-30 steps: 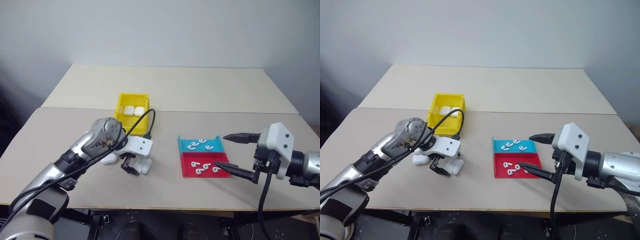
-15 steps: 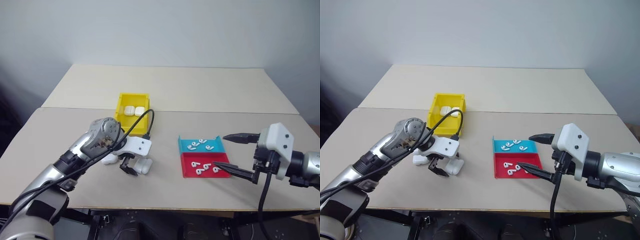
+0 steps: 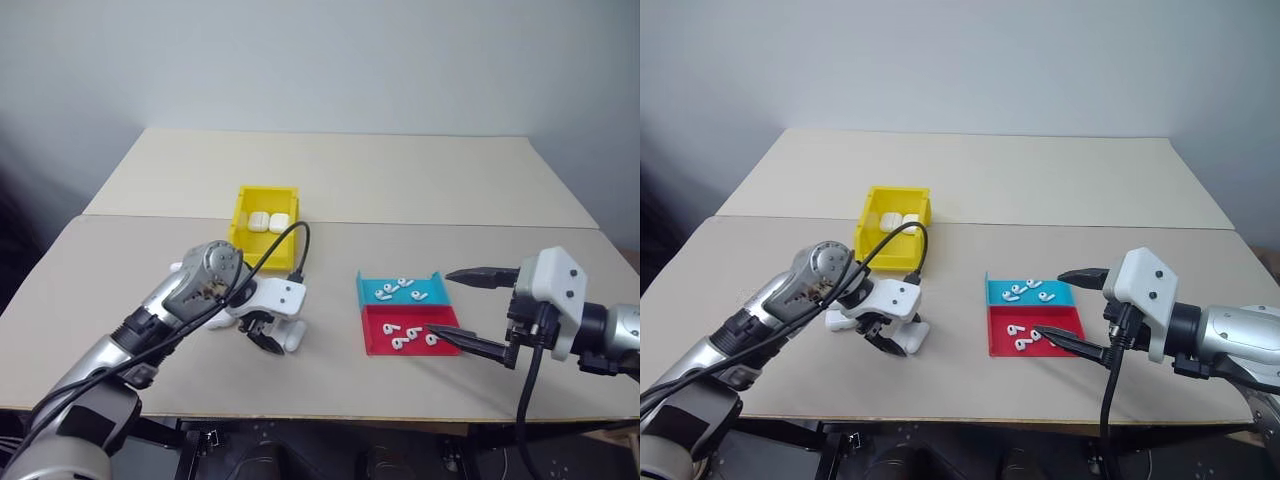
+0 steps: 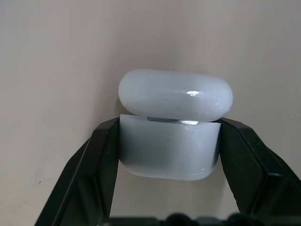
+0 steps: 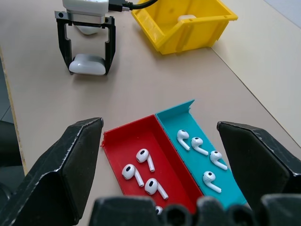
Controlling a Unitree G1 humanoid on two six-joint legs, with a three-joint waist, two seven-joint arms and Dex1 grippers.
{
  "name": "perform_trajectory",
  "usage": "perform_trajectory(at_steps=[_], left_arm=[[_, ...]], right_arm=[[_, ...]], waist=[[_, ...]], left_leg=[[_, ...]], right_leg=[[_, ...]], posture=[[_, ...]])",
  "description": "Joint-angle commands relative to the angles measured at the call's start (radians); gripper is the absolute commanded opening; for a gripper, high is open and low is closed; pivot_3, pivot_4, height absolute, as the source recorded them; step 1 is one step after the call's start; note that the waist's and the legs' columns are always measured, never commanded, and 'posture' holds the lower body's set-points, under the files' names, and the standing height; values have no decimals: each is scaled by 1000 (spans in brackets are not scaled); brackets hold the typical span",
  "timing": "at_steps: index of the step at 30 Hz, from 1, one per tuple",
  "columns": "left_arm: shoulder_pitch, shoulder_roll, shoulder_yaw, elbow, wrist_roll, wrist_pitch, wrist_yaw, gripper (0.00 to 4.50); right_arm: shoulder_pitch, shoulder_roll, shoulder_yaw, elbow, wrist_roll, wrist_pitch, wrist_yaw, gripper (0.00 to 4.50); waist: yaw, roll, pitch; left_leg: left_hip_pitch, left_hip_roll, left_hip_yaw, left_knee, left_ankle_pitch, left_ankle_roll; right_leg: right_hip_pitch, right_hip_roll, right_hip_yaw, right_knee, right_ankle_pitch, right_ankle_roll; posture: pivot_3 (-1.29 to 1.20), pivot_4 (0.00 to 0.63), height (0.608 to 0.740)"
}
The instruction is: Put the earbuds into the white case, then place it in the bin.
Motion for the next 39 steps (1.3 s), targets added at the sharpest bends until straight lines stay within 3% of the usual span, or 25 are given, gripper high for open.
perform_trajectory(at_steps=[1,5,10,13,18,26,31,34,39], left_arm=[[16,26,87,-30,-42,4,23,2856],[60,-3,266,-54,-183,24,107,2856],[93,-103,561,-156,-460,271,284,2856],[142,-118,658,-237,-608,397,314,2856],[249,-149,767,-334,-878,520,297,2856],[340,-237,767,-376,-1037,435,249,2856],[317,-259,726,-351,-1045,401,232,2856],[318,-206,687,-332,-967,364,207,2856],[310,-17,401,-239,-490,185,285,2856]], right_arm=[[-10,0,-24,-19,9,-17,-3,4500],[-9,1,-25,-12,3,-23,-1,4500],[-3,5,-34,-4,-1,-30,3,4500],[-1,4,-40,-1,-4,-34,6,4500],[5,11,-45,0,-3,-37,3,4500],[-32,68,-5,-2,-20,-52,-71,4500],[-86,106,73,3,-49,-62,-108,4500],[-98,110,92,10,-62,-76,-103,4500],[-73,101,112,19,-98,-115,-69,4500]], waist=[[0,0,0],[0,0,0],[1,0,0],[-7,0,0],[-23,0,0],[-21,0,0],[-23,0,0],[-23,0,0],[-22,1,-1]], left_leg=[[0,0,0,0,0,0],[0,0,0,0,0,0],[0,0,-1,1,0,0],[0,0,-1,1,0,0],[1,1,-1,0,0,-1],[2,1,-1,0,0,-1],[2,1,-1,0,0,-1],[2,1,-1,0,0,-1],[2,0,0,-1,0,-1]], right_leg=[[0,0,0,0,0,0],[0,0,0,0,0,0],[1,0,0,0,0,0],[1,-1,0,0,0,0],[1,0,0,1,0,0],[3,0,0,0,0,0],[3,0,0,0,0,0],[2,0,0,0,0,0],[3,0,0,-1,0,0]], posture=[[0,150,740],[0,150,740],[0,150,740],[0,150,740],[0,150,740],[0,150,740],[0,150,740],[0,150,740],[0,150,740]])
